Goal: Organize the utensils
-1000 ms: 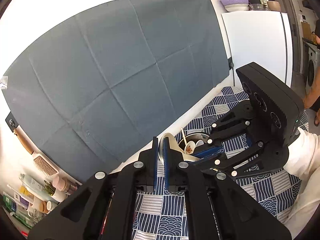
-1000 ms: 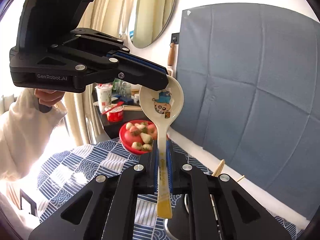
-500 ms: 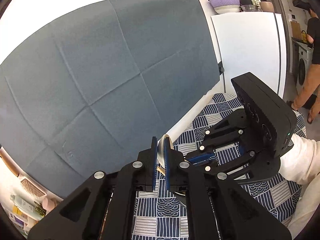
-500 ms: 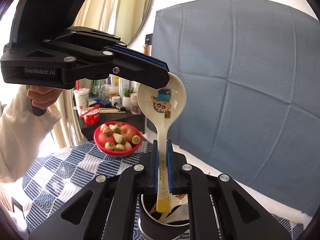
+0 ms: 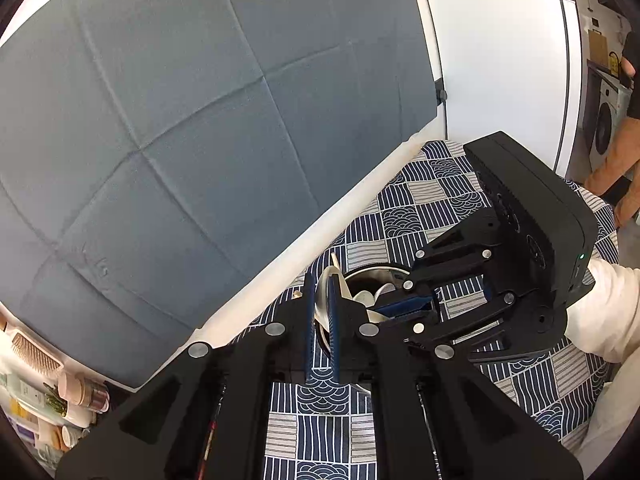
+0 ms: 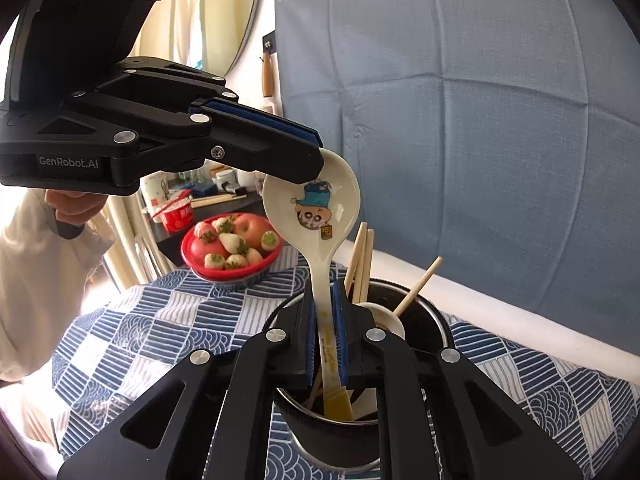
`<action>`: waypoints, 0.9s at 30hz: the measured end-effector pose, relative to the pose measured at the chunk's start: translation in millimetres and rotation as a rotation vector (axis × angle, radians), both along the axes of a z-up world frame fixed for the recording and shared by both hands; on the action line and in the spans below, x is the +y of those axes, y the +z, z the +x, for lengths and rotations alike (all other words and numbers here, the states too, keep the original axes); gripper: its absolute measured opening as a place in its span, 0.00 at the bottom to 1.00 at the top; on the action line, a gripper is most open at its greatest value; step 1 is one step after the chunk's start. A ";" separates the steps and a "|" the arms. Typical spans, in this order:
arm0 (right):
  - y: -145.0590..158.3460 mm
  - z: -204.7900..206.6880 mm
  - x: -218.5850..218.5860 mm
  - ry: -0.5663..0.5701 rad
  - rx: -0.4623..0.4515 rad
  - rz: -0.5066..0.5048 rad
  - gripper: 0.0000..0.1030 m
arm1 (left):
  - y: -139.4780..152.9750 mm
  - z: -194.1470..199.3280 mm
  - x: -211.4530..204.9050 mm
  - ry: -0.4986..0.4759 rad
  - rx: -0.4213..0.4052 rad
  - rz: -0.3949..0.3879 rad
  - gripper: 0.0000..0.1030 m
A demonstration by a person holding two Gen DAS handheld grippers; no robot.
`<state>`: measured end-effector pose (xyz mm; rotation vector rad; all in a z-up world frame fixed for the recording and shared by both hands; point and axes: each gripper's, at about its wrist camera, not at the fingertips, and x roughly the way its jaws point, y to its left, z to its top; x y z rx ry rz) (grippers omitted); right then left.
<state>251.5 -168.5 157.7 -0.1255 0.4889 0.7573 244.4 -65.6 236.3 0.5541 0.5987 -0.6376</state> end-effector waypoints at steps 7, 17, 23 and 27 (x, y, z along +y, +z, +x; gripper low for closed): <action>-4.7 -1.8 -5.7 -0.007 0.006 -0.002 0.08 | -7.5 -0.7 -1.7 -0.010 0.000 0.013 0.07; -4.2 -9.0 -21.1 -0.093 -0.041 0.033 0.74 | -6.4 3.7 4.9 0.040 -0.003 0.015 0.19; 6.6 -25.7 -44.1 -0.168 -0.100 0.053 0.86 | 22.3 -16.5 52.0 0.090 -0.053 -0.187 0.92; 5.9 -31.3 -50.8 -0.219 -0.088 0.028 0.89 | 18.8 -39.9 73.7 0.126 -0.117 -0.263 0.94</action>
